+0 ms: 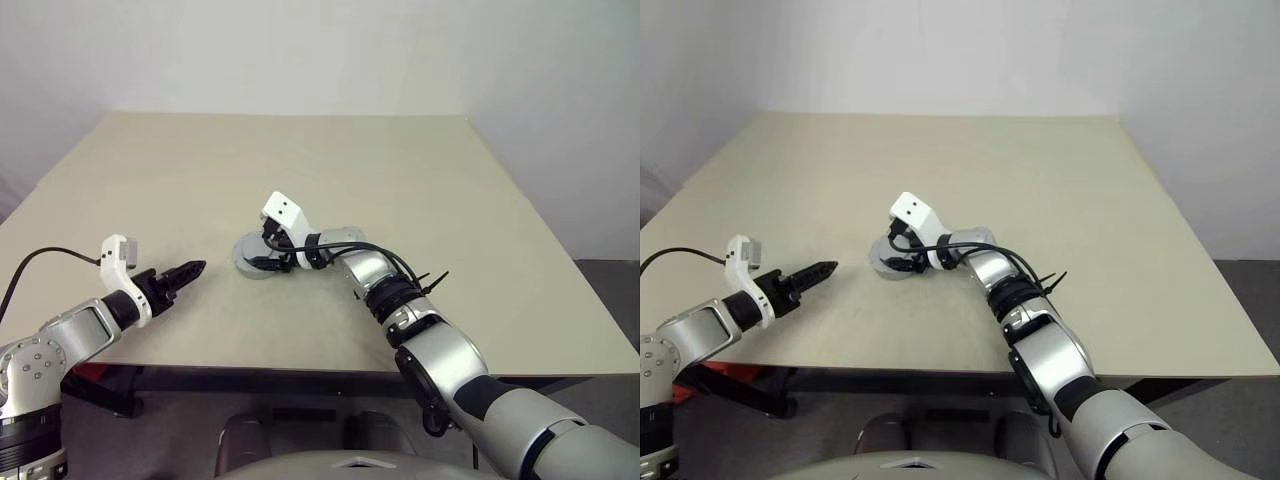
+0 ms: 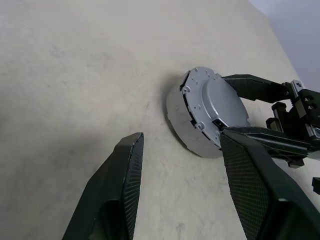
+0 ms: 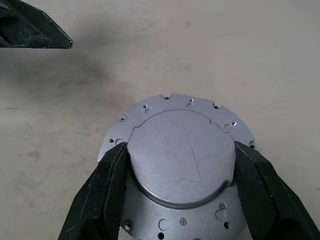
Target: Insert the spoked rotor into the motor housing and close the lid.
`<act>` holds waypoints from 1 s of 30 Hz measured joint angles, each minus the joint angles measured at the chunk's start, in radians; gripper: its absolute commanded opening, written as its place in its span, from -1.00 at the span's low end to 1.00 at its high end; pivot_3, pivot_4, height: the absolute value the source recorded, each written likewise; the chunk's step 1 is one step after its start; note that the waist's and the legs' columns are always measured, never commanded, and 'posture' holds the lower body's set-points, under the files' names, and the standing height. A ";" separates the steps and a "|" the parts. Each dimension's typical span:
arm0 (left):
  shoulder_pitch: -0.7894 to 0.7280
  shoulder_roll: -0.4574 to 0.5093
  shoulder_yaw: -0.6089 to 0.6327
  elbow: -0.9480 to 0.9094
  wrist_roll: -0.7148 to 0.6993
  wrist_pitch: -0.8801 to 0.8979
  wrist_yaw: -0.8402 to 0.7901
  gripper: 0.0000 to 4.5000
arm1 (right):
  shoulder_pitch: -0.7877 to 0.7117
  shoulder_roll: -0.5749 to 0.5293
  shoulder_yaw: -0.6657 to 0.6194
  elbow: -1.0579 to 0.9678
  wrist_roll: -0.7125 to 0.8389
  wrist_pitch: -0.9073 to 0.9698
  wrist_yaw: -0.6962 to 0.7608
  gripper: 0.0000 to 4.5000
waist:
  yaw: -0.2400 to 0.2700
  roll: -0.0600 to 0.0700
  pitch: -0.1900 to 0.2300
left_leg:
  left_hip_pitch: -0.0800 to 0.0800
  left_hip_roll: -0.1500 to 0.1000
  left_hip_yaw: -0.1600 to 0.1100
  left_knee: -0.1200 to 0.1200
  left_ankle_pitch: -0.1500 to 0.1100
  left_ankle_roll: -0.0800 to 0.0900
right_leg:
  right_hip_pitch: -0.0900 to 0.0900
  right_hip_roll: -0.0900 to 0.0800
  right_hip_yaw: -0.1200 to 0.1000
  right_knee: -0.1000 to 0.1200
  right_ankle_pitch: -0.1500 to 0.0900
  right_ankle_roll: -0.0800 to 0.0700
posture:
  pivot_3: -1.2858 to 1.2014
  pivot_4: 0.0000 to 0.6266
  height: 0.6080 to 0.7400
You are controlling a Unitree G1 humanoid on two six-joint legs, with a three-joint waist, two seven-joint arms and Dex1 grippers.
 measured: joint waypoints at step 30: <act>-0.015 -0.033 0.002 0.006 -0.010 0.003 0.037 0.14 | -0.015 0.004 0.023 0.085 -0.008 -0.085 -0.051 0.40 | 0.000 0.001 0.001 | 0.013 0.000 0.000 0.000 0.000 0.000 | 0.013 0.000 0.000 -0.001 -0.004 0.007 | 0.03 -1.00 1.00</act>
